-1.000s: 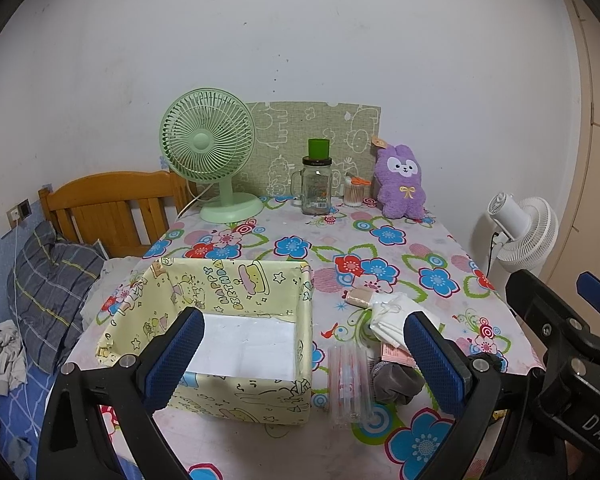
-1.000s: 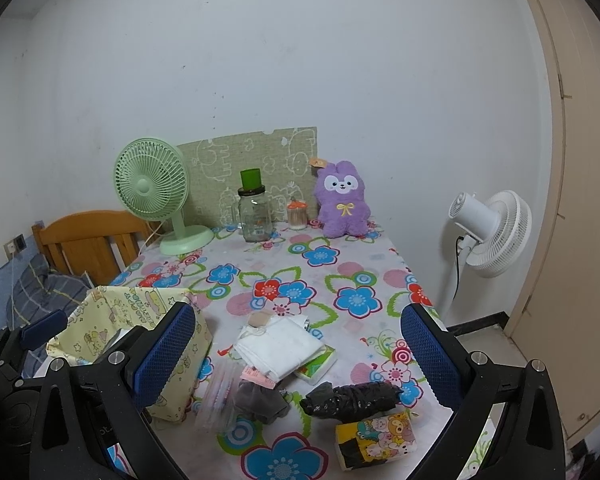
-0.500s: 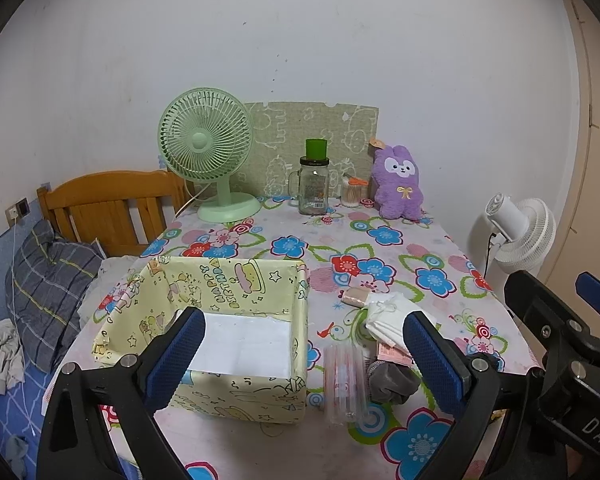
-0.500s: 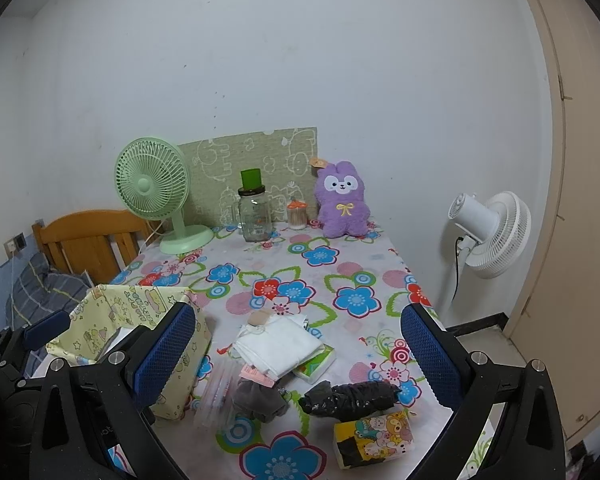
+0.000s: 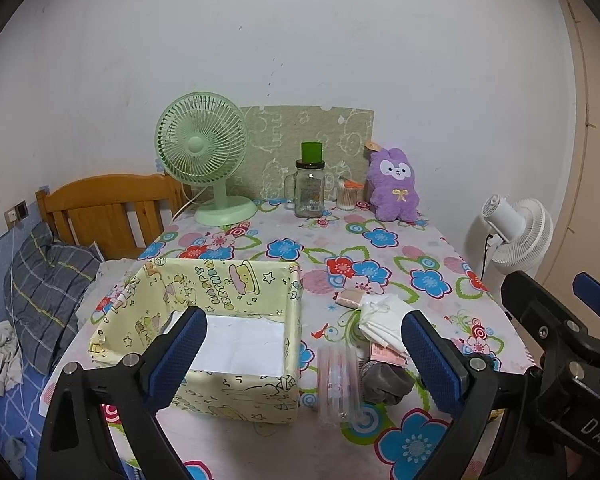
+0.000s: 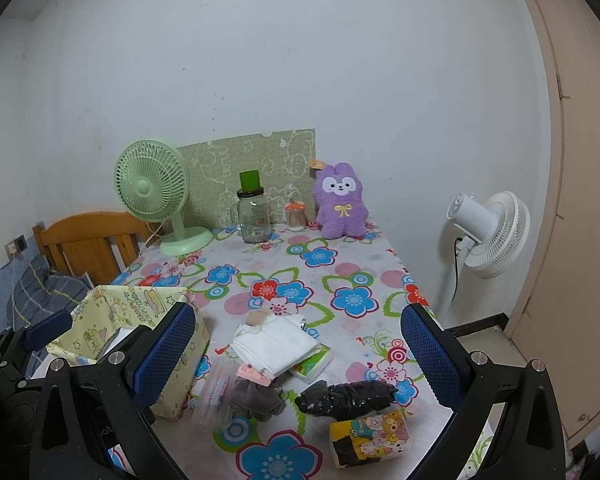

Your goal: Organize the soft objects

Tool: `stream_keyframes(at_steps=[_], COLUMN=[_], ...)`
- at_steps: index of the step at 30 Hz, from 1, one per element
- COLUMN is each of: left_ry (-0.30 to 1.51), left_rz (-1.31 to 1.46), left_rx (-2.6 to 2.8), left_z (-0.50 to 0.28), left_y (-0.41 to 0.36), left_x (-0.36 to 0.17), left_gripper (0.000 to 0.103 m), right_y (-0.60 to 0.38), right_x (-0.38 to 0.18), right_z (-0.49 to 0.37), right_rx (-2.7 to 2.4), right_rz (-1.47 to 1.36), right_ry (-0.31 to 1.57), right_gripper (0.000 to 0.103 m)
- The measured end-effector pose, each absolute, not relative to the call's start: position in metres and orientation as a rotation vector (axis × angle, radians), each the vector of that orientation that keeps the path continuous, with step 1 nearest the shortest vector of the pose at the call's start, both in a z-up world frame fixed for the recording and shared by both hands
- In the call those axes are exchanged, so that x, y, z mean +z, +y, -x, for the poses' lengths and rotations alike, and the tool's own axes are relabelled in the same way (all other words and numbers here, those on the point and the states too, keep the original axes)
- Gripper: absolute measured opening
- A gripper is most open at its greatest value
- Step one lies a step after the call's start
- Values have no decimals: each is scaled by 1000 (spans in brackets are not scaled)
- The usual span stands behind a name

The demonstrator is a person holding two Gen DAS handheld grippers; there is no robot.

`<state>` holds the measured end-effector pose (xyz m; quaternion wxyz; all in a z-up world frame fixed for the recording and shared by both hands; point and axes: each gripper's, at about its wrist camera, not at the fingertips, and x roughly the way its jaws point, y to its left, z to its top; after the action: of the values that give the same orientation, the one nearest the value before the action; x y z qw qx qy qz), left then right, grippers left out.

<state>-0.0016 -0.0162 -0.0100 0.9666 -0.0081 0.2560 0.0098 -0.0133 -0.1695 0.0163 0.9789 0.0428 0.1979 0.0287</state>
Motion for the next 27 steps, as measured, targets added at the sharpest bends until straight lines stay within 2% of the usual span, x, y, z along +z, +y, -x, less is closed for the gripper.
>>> stream_keyframes(at_steps=[27], left_ry=[633], left_rz=[-38], left_rx=[-127], left_z=[6], left_y=[-75], left_x=[-69], left_gripper=[93], right_y=[-206], right_x=[-44], right_z=[21], right_rx=[34], right_rz=[-108], right_ry=[477], right_gripper=[103])
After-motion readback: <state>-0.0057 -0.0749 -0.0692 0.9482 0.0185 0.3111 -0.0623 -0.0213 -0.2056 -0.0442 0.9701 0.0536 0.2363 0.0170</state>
